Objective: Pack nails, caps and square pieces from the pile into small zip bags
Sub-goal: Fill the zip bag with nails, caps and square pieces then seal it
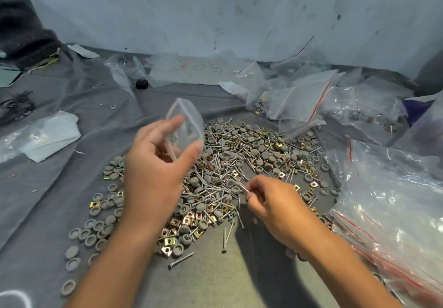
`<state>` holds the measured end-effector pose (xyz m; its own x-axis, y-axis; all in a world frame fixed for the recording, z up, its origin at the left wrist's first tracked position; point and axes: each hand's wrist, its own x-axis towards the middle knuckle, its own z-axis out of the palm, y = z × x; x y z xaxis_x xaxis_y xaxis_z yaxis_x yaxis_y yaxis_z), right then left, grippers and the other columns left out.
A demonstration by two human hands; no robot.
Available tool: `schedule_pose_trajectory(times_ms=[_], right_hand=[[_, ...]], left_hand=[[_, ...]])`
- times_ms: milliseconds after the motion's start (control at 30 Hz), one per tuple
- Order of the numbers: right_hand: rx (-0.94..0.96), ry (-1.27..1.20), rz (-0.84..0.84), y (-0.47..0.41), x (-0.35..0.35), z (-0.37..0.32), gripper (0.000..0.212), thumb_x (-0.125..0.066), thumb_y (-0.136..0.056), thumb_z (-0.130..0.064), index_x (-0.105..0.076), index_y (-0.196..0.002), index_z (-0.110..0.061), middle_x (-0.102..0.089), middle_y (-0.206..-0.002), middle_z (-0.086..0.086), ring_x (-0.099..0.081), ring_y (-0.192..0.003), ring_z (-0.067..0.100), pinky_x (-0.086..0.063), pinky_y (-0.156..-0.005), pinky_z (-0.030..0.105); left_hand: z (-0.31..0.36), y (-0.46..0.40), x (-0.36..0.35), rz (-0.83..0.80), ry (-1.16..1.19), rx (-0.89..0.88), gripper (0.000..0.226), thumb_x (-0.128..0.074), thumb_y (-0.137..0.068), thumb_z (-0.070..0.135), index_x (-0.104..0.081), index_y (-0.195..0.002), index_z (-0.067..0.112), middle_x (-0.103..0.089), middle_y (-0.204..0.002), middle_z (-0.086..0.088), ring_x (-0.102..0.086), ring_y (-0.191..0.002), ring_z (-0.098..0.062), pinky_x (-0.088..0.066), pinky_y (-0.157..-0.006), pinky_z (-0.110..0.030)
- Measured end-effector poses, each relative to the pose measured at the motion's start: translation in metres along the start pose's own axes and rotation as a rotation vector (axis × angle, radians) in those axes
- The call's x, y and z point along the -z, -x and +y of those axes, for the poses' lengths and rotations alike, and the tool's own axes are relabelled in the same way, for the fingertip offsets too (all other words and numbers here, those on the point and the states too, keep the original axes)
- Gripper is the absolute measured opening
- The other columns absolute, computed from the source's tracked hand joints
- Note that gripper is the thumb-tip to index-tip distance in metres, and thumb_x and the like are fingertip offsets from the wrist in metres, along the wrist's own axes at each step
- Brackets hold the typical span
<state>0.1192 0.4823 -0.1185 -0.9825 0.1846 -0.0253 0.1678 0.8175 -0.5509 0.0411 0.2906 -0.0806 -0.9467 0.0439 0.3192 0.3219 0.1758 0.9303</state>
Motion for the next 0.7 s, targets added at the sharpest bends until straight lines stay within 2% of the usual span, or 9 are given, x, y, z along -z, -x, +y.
schedule_pose_trajectory(times_ms=[33,100,133,200,267,400,467,567,700], right_hand=[[0.023,-0.095,0.011,-0.001,0.004,0.001,0.013,-0.051,-0.103,-0.028,-0.064,-0.100,-0.028,-0.061,-0.079,-0.012,-0.056,-0.065,-0.002,-0.041,-0.057,0.013],[0.109,-0.314,0.071,-0.003,0.011,-0.002,0.013,-0.054,-0.103,-0.029,-0.066,-0.103,-0.032,-0.066,-0.084,-0.013,-0.059,-0.074,-0.004,-0.043,-0.063,0.011],[0.158,-0.450,0.100,-0.003,0.014,-0.005,0.012,-0.055,-0.103,-0.028,-0.066,-0.104,-0.033,-0.068,-0.089,-0.012,-0.062,-0.081,-0.001,-0.045,-0.067,0.014],[0.244,-0.616,0.170,-0.001,0.014,-0.011,0.012,-0.057,-0.102,-0.028,-0.066,-0.106,-0.032,-0.069,-0.094,-0.007,-0.064,-0.084,0.016,-0.052,-0.070,0.028],[0.330,-0.562,0.281,0.001,0.011,-0.018,0.011,-0.059,-0.101,-0.028,-0.067,-0.108,-0.030,-0.068,-0.093,-0.007,-0.062,-0.078,0.021,-0.052,-0.068,0.038],[0.455,-0.252,0.531,-0.002,0.001,-0.024,0.017,-0.067,-0.093,-0.025,-0.071,-0.110,-0.024,-0.068,-0.106,-0.019,-0.064,-0.094,0.007,-0.053,-0.080,0.024],[0.470,-0.110,0.615,-0.004,-0.003,-0.022,0.017,-0.071,-0.089,-0.023,-0.073,-0.106,-0.020,-0.066,-0.102,-0.020,-0.060,-0.091,0.006,-0.051,-0.079,0.022],[0.450,-0.053,0.631,-0.004,-0.006,-0.020,0.018,-0.077,-0.086,-0.023,-0.074,-0.103,-0.018,-0.066,-0.097,-0.018,-0.055,-0.088,0.003,-0.047,-0.078,0.019],[0.409,-0.146,0.565,-0.003,-0.002,-0.014,0.011,-0.077,-0.087,-0.020,-0.070,-0.096,-0.020,-0.063,-0.091,-0.016,-0.057,-0.080,0.003,-0.046,-0.073,0.016]], left_hand=[[-0.001,0.002,-0.002,-0.044,-0.118,-0.050,0.054,-0.074,-0.077,0.041,-0.064,-0.128,0.030,-0.056,-0.124,0.020,-0.062,-0.108,-0.009,-0.058,-0.073,-0.014],[-0.001,0.007,-0.010,-0.114,-0.357,-0.176,0.056,-0.075,-0.077,0.038,-0.061,-0.130,0.027,-0.049,-0.121,0.022,-0.052,-0.105,0.002,-0.047,-0.081,0.000],[-0.001,0.010,-0.014,-0.152,-0.427,-0.225,0.057,-0.078,-0.077,0.035,-0.061,-0.131,0.024,-0.046,-0.119,0.022,-0.049,-0.101,0.006,-0.040,-0.085,0.005],[-0.003,0.015,-0.020,-0.248,-0.482,-0.251,0.063,-0.083,-0.075,0.031,-0.061,-0.132,0.023,-0.045,-0.118,0.020,-0.046,-0.098,0.010,-0.034,-0.091,0.005],[-0.005,0.019,-0.024,-0.317,-0.514,-0.261,0.066,-0.085,-0.073,0.033,-0.061,-0.133,0.023,-0.047,-0.119,0.018,-0.044,-0.096,0.008,-0.032,-0.092,0.002],[-0.007,0.021,-0.028,-0.354,-0.521,-0.298,0.062,-0.089,-0.070,0.027,-0.066,-0.127,0.018,-0.051,-0.119,0.013,-0.045,-0.103,0.006,-0.024,-0.096,0.004],[-0.008,0.021,-0.028,-0.352,-0.512,-0.295,0.060,-0.090,-0.069,0.022,-0.067,-0.125,0.016,-0.053,-0.118,0.011,-0.047,-0.103,0.004,-0.025,-0.095,0.003],[-0.009,0.020,-0.028,-0.348,-0.509,-0.276,0.057,-0.088,-0.073,0.019,-0.067,-0.126,0.017,-0.053,-0.119,0.011,-0.048,-0.103,0.004,-0.027,-0.093,0.003],[-0.009,0.018,-0.025,-0.319,-0.543,-0.257,0.060,-0.086,-0.076,0.025,-0.064,-0.131,0.019,-0.051,-0.120,0.013,-0.047,-0.104,0.003,-0.034,-0.095,-0.004]])
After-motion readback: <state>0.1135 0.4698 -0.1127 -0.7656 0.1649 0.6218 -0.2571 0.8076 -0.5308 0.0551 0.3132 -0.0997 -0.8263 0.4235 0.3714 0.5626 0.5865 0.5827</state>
